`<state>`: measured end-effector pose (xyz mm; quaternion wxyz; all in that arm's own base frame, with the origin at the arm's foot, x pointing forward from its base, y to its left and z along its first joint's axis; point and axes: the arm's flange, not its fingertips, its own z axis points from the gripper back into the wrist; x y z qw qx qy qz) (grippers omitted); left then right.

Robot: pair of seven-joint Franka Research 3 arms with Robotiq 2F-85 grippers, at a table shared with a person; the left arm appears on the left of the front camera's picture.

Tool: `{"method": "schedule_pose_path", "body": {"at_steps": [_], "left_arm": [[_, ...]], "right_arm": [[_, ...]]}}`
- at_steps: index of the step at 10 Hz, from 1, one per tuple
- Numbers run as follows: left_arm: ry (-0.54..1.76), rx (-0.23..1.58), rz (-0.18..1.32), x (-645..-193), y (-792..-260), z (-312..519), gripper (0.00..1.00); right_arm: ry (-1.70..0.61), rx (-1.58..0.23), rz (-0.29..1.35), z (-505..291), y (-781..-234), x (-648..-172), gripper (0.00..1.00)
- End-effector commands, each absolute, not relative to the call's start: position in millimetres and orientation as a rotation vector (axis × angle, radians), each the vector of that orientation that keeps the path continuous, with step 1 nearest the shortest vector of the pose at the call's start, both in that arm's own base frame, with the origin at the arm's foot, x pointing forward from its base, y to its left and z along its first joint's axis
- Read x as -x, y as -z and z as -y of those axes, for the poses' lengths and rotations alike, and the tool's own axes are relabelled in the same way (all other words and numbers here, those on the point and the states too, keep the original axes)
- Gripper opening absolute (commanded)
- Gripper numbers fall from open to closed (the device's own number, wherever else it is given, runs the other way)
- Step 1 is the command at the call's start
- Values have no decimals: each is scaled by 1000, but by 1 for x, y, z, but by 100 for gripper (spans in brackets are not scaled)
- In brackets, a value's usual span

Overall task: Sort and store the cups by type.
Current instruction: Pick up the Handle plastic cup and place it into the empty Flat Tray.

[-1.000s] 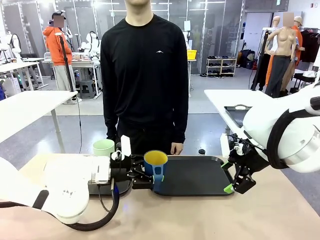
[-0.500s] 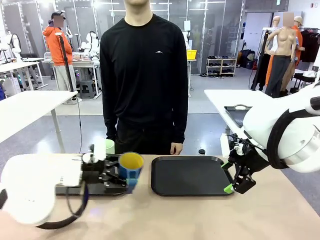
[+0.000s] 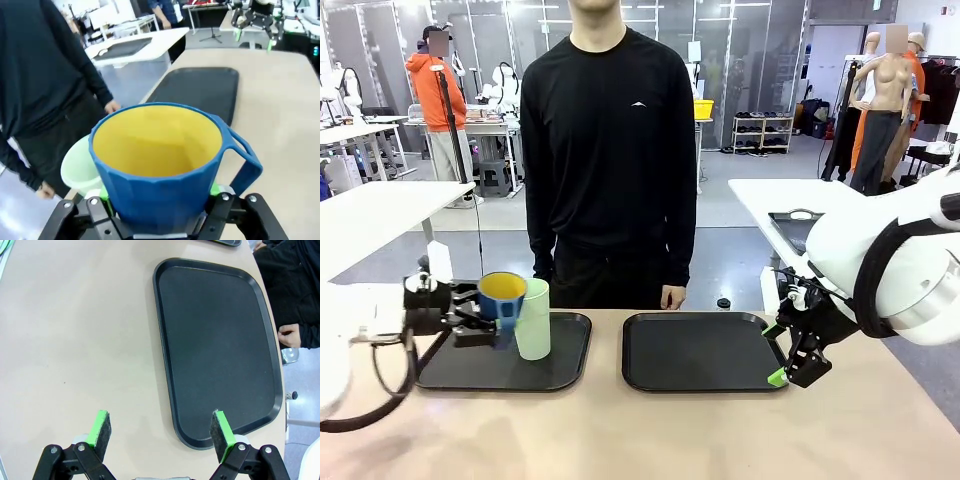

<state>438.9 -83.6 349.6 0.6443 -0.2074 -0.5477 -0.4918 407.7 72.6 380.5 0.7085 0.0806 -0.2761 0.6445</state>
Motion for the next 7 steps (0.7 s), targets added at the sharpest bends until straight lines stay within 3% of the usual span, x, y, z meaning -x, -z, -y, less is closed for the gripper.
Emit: {"method": "schedule_pose_path", "body": {"at_steps": [1, 7], "left_arm": [[1195, 375, 1115, -383, -364, 50, 74], [1248, 393, 873, -355, -315, -15, 74]], "right_arm": [[-1414, -169, 599, -75, -380, -406, 100], [-1414, -169, 599, -75, -380, -406, 100]]}}
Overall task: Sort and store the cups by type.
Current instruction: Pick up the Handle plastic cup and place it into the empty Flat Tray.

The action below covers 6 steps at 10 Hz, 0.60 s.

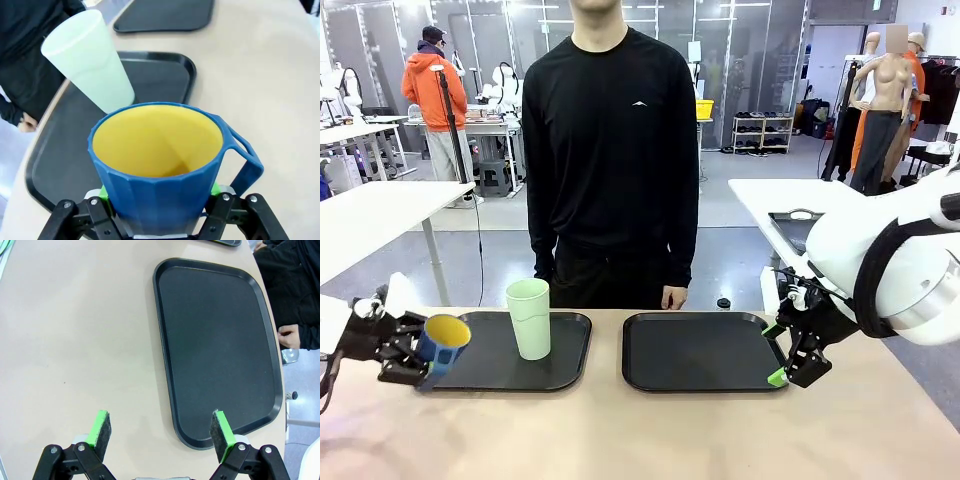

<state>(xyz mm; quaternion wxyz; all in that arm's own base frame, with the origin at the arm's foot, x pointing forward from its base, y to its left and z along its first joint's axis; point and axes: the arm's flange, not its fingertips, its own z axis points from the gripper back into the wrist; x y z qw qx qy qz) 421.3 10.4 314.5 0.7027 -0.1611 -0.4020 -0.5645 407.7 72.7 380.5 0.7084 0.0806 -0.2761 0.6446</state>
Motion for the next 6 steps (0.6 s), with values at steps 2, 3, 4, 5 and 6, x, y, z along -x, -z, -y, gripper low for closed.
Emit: {"method": "schedule_pose_path", "body": {"at_steps": [2, 3, 4, 5, 6], "left_arm": [[1333, 588, 839, -346, -302, -24, 74], [1263, 401, 867, -416, -305, -18, 74], [1263, 401, 867, -416, -305, -18, 74], [1263, 401, 867, -416, -305, -18, 74], [1279, 489, 871, -409, -297, -22, 74]], "right_arm": [[-1414, -169, 599, -75, -380, -406, 100], [-1414, -169, 599, -75, -380, -406, 100], [-1414, -169, 599, -75, -380, -406, 100], [-1414, -169, 599, -75, -380, -406, 100], [-1414, -169, 599, -75, -380, -406, 100]]}}
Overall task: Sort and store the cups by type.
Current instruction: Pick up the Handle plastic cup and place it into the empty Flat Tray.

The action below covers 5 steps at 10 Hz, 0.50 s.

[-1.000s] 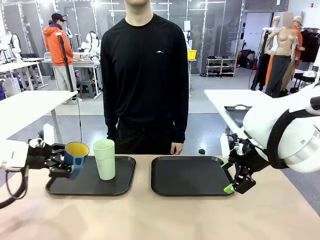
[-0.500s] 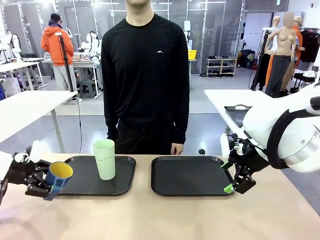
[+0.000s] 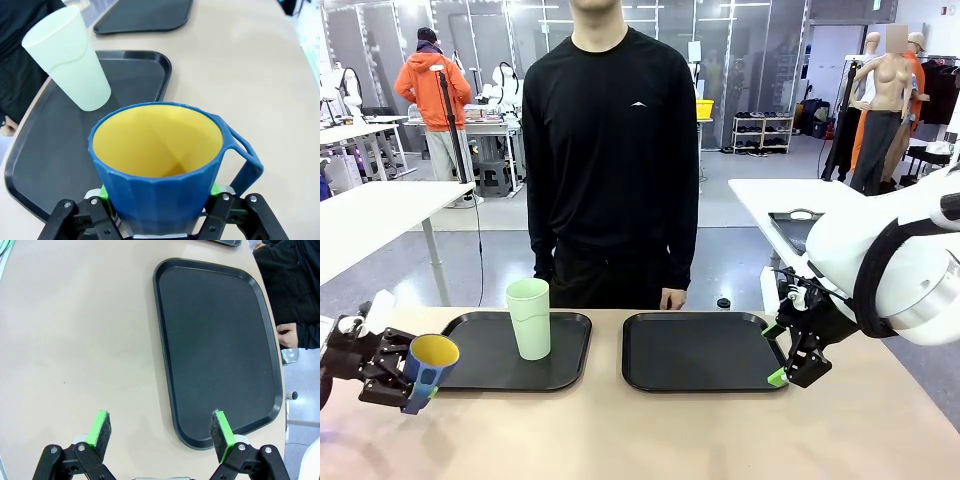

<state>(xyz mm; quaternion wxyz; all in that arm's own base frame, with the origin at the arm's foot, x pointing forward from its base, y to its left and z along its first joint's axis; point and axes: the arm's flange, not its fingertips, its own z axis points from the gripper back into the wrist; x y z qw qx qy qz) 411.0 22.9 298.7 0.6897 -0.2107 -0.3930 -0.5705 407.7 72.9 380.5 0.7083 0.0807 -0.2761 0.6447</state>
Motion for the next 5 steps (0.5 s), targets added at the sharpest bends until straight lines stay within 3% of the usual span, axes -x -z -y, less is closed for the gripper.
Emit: {"method": "schedule_pose_path", "body": {"at_steps": [1, 3, 5], "left_arm": [[1280, 370, 861, -410, -299, -24, 74], [1312, 233, 761, -399, -313, -44, 74], [1378, 171, 558, -390, -331, -49, 74]], "right_arm": [[-1414, -169, 599, -75, -380, -406, 100], [-1414, -169, 599, -75, -380, -406, 100], [-1414, -169, 599, -75, -380, -406, 100]]}}
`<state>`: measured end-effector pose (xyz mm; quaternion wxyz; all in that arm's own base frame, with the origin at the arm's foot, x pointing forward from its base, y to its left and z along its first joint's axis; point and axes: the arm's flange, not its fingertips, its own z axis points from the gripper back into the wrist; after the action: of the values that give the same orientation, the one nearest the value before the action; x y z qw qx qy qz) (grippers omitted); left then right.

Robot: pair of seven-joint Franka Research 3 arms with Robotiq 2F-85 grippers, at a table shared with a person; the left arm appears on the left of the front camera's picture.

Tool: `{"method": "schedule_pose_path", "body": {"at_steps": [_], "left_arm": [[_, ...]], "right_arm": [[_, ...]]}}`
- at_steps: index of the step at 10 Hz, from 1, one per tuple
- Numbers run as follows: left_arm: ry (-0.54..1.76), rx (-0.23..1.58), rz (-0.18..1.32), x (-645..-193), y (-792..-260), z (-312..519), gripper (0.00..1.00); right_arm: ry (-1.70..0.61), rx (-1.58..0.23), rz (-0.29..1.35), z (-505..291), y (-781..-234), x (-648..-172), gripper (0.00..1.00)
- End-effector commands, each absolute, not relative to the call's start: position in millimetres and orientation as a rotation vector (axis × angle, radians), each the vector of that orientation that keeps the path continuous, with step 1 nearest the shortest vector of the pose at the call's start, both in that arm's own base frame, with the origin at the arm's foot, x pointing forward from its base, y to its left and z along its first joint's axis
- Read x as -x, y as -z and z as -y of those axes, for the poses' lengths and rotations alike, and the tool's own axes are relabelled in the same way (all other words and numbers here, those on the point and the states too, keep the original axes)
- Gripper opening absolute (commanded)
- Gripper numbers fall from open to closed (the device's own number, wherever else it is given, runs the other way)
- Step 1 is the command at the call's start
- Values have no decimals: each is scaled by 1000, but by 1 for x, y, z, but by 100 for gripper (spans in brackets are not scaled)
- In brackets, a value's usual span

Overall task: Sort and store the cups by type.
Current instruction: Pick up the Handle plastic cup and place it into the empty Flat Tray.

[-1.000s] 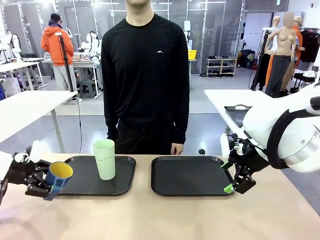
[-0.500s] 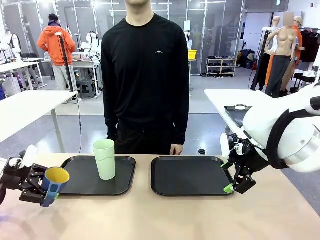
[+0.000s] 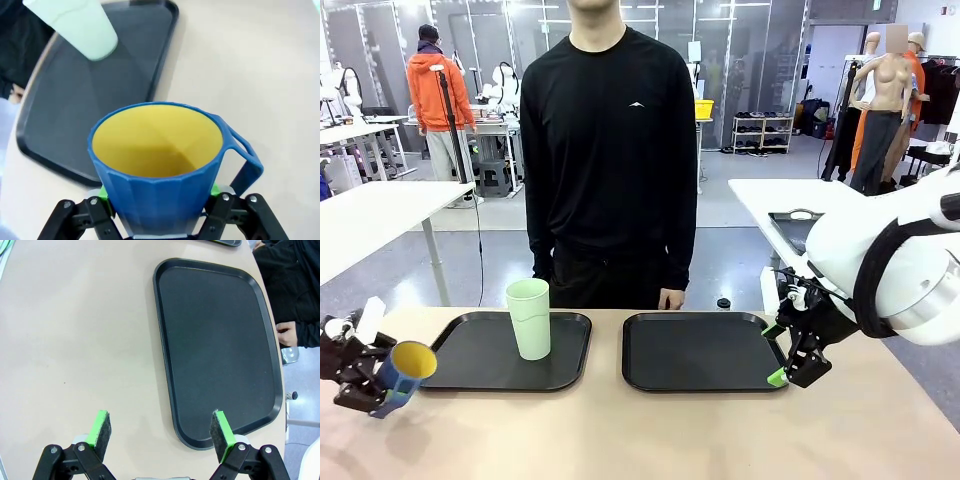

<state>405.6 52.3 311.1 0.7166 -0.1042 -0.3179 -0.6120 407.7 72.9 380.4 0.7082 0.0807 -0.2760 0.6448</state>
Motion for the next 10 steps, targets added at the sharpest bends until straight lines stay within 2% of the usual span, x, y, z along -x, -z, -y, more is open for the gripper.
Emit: {"method": "schedule_pose_path", "body": {"at_steps": [1, 2, 3, 5, 7, 9, 10], "left_arm": [[1398, 209, 459, -396, -335, -53, 74], [1438, 283, 444, -406, -337, -52, 74], [1461, 401, 567, -423, -341, -44, 74], [1366, 562, 824, -454, -345, -31, 74], [1307, 756, 851, -470, -337, -13, 74], [1288, 870, 820, -484, -308, 17, 74], [1266, 897, 868, -483, -296, 26, 74]], "right_arm": [[-1414, -169, 599, -75, -380, -406, 100], [-1414, -169, 599, -75, -380, -406, 100], [-1414, -169, 599, -75, -380, -406, 100], [-1414, -169, 599, -75, -380, -406, 100], [-1414, -169, 599, -75, -380, -406, 100], [-1414, -169, 599, -75, -380, -406, 100], [-1414, -169, 599, -75, -380, -406, 100]]}}
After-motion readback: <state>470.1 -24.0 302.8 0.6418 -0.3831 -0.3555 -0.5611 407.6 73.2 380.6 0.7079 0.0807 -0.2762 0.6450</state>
